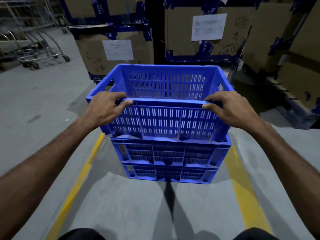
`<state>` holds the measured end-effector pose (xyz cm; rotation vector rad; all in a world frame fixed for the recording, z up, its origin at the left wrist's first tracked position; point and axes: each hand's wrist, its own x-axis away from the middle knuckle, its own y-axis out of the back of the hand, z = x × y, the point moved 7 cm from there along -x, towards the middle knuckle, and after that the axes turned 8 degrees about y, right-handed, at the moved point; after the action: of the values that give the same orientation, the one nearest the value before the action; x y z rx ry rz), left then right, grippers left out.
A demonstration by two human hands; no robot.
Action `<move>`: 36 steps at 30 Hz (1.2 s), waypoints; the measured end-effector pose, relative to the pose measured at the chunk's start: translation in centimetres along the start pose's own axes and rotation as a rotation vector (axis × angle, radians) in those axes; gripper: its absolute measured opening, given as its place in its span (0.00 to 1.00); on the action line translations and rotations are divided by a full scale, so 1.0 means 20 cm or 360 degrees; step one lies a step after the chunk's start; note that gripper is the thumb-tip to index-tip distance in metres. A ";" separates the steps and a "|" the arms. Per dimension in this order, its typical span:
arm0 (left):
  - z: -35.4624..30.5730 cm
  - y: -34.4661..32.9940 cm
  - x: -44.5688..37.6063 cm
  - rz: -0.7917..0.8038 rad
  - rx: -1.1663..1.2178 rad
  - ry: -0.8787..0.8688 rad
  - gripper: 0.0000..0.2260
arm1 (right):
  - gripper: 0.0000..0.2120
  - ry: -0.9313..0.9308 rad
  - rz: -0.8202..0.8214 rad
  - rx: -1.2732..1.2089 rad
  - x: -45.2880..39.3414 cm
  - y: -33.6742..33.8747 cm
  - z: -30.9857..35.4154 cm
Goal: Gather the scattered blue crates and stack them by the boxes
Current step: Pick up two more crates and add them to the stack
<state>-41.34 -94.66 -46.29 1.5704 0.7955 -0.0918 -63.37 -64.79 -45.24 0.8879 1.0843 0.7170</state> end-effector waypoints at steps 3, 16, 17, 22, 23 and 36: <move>-0.03 0.00 0.00 0.0048 0.0020 -0.0013 0.19 | 0.17 -0.0009 -0.0013 0.0015 0.01 0.02 -0.01; -0.09 -0.03 0.00 -0.0037 -0.0045 -0.0030 0.24 | 0.16 -0.0082 0.0004 -0.0064 0.05 0.04 -0.07; -0.10 -0.02 0.00 -0.0045 -0.0060 -0.0029 0.23 | 0.16 -0.0093 0.0001 -0.0066 0.06 0.04 -0.08; -0.16 -0.03 0.01 -0.0039 -0.0042 -0.0024 0.18 | 0.17 -0.0140 -0.0016 -0.0072 0.08 0.06 -0.12; -0.17 -0.03 0.01 -0.0045 -0.0042 -0.0028 0.19 | 0.17 -0.0146 -0.0018 -0.0071 0.08 0.06 -0.12; -0.09 -0.07 -0.02 0.0010 0.0056 -0.0097 0.25 | 0.16 -0.0153 -0.0070 -0.0042 0.08 0.04 -0.09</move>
<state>-42.98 -93.27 -46.97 1.5955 0.7447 -0.1491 -64.51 -62.58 -45.67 0.8651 1.0041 0.6447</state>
